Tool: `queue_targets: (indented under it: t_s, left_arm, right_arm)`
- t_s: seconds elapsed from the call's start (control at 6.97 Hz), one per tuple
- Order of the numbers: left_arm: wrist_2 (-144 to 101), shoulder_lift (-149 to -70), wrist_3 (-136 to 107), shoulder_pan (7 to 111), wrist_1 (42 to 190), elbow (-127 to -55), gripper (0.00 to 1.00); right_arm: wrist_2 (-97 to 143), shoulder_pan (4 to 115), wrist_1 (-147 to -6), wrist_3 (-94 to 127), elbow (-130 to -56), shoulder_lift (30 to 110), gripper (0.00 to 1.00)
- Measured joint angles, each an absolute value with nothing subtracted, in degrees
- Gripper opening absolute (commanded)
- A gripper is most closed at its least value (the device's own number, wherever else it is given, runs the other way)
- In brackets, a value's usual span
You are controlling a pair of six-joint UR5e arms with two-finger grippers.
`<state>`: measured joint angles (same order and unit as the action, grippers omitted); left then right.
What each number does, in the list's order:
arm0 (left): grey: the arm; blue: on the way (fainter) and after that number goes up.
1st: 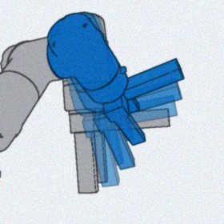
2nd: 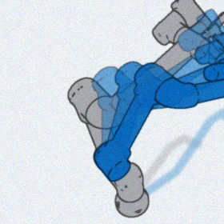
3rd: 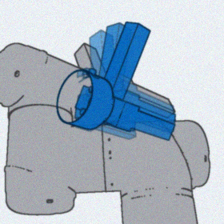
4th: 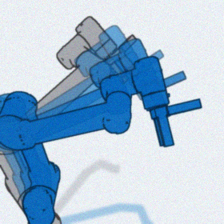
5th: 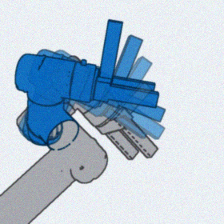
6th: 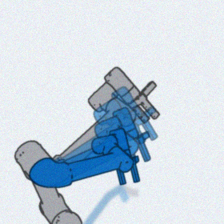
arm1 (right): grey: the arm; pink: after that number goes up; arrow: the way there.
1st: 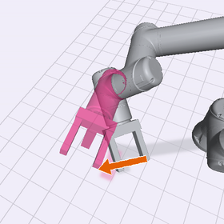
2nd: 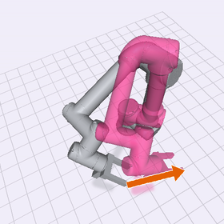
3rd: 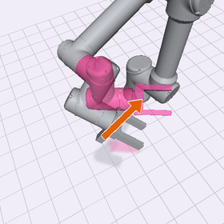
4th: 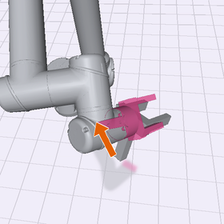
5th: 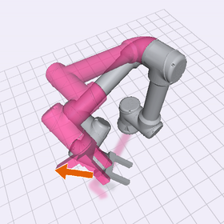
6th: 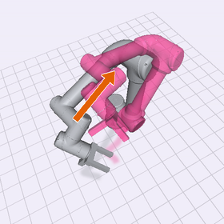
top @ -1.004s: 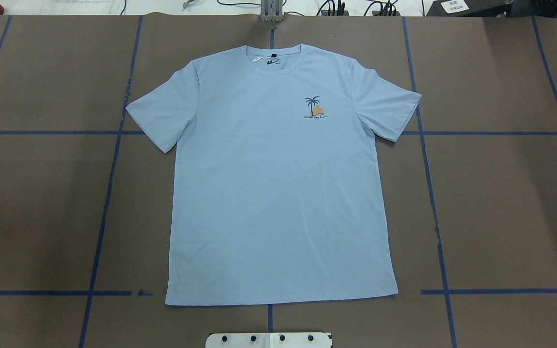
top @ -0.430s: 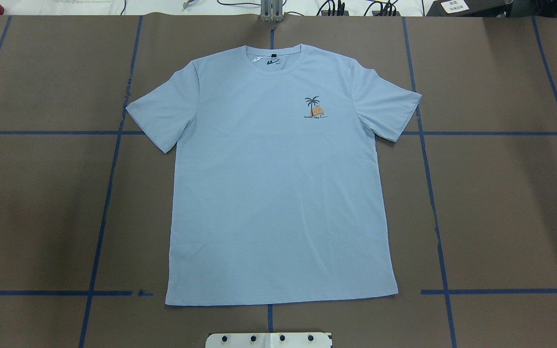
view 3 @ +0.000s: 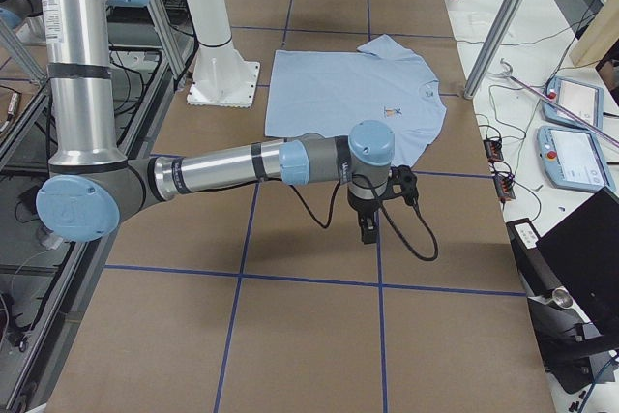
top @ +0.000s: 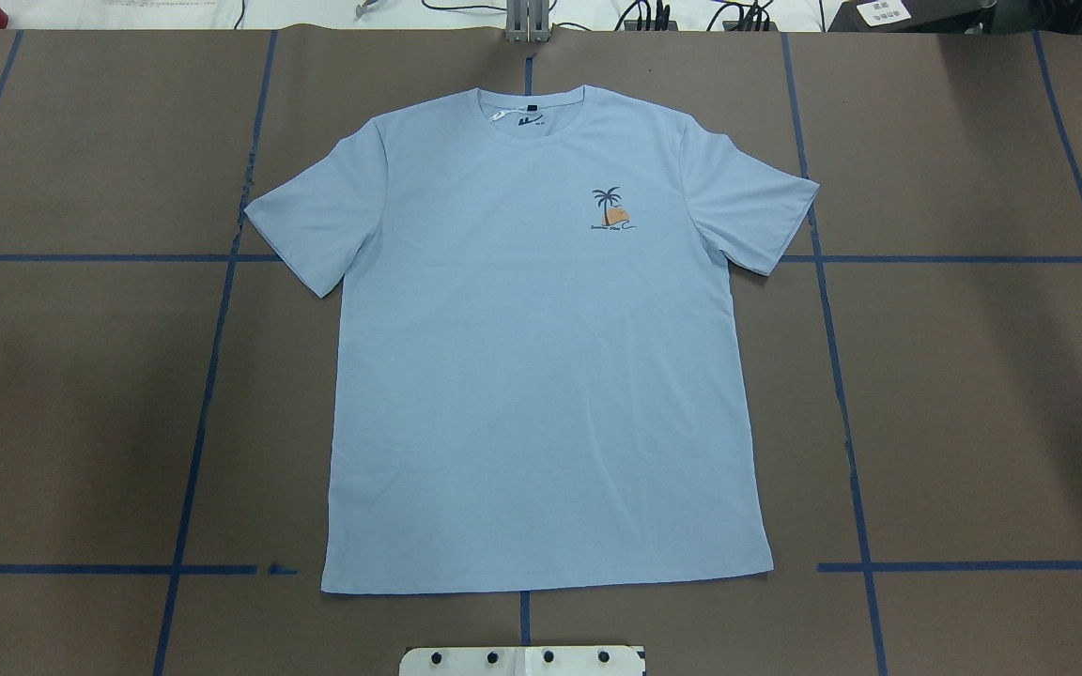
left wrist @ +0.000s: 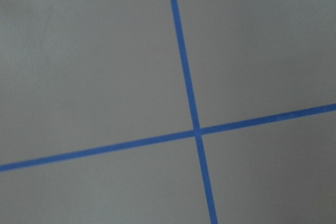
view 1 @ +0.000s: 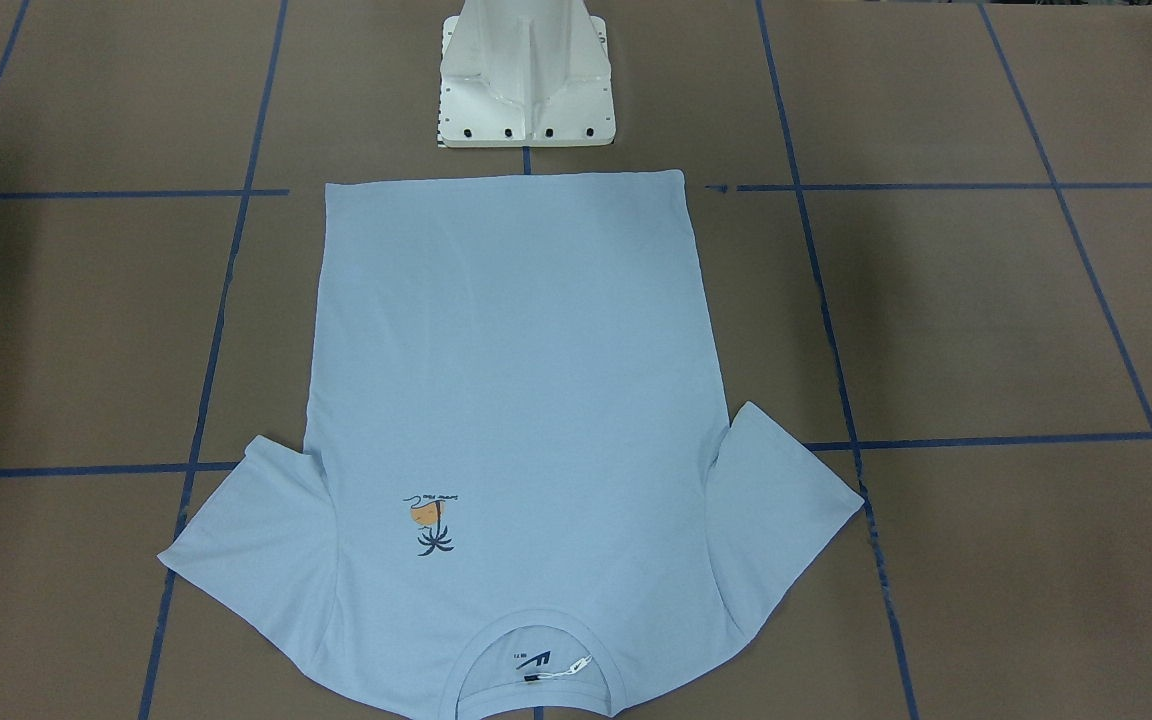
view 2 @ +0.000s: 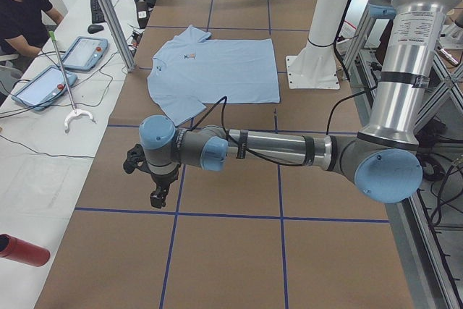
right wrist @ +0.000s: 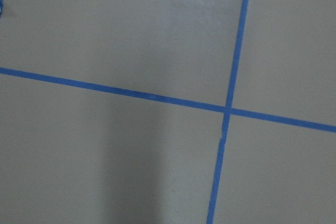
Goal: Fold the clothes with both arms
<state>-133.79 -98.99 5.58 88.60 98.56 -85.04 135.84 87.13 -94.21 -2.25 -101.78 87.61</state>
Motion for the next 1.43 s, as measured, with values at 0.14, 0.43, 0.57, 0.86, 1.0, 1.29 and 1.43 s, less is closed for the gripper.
queue_targets:
  t_s: [0.14,0.43,0.57,0.86,1.0,1.29,1.43]
  left_arm:
    - [-134.93,-98.84,5.58,87.97,100.25,-84.87,1.00]
    - [-136.16,-99.38,5.62,86.43,103.96,-84.96,1.00]
    - [-136.32,-99.82,5.59,85.80,107.47,-85.01,1.00]
    - [-137.53,-100.17,5.64,85.23,111.18,-84.26,1.00]
    - [-137.83,-100.28,5.63,85.08,111.64,-83.98,1.00]
    - [-138.07,-100.56,5.55,85.04,111.80,-83.77,1.00]
    - [-138.10,-100.66,5.50,85.01,111.78,-83.91,1.00]
  right_arm:
    - [135.84,85.47,-94.20,-2.03,-101.94,86.37,1.00]
    - [135.74,81.59,-94.14,0.54,-101.85,83.32,1.00]
    - [135.66,79.62,-93.84,3.50,-100.80,80.52,1.00]
    - [135.42,74.98,-86.99,12.87,-94.69,74.66,1.00]
    - [134.78,71.80,-79.66,20.01,-90.44,72.52,1.00]
    - [129.55,64.59,-70.14,33.25,-82.35,66.99,1.00]
    - [126.52,62.38,-67.56,35.74,-78.26,64.34,1.00]
